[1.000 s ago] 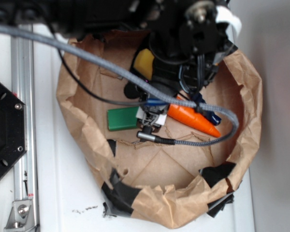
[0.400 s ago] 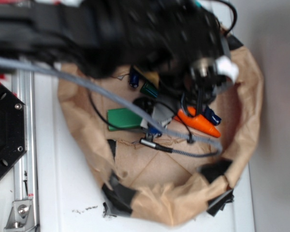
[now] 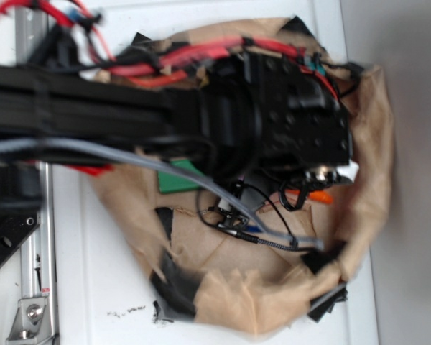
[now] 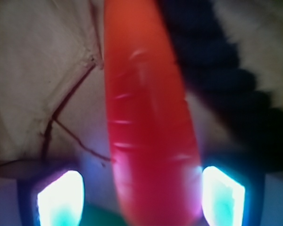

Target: Grab the carrot.

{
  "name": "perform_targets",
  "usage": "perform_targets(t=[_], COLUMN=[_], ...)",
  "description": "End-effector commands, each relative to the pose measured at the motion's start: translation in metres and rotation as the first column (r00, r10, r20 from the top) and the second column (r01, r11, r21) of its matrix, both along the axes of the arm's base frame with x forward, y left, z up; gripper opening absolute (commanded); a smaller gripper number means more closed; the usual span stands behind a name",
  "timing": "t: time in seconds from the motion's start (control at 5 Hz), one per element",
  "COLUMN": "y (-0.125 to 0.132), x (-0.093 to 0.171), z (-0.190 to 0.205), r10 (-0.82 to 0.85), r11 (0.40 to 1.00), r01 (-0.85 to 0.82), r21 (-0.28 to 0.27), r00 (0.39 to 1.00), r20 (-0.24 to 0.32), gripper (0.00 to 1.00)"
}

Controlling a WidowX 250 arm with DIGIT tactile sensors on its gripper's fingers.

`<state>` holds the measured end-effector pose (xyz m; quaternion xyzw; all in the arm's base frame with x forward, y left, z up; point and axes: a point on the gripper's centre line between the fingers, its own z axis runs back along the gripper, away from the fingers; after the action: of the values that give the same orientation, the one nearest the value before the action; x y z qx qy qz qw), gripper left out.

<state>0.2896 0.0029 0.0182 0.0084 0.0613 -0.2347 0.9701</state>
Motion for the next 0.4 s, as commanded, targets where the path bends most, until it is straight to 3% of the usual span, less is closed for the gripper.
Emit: perform_targets(t=[0.0,0.2], y=[-0.052,-0.064], x=[-0.001,0.0], z=[0.01,0.012], r10=[-0.01,0.018], r11=[0.995,0.997], r01=[0.014,-0.015], r21=[-0.1,-0.082], r00=[0.999,0.999], r20=[0.043,0.046], gripper=[1.0,0.0])
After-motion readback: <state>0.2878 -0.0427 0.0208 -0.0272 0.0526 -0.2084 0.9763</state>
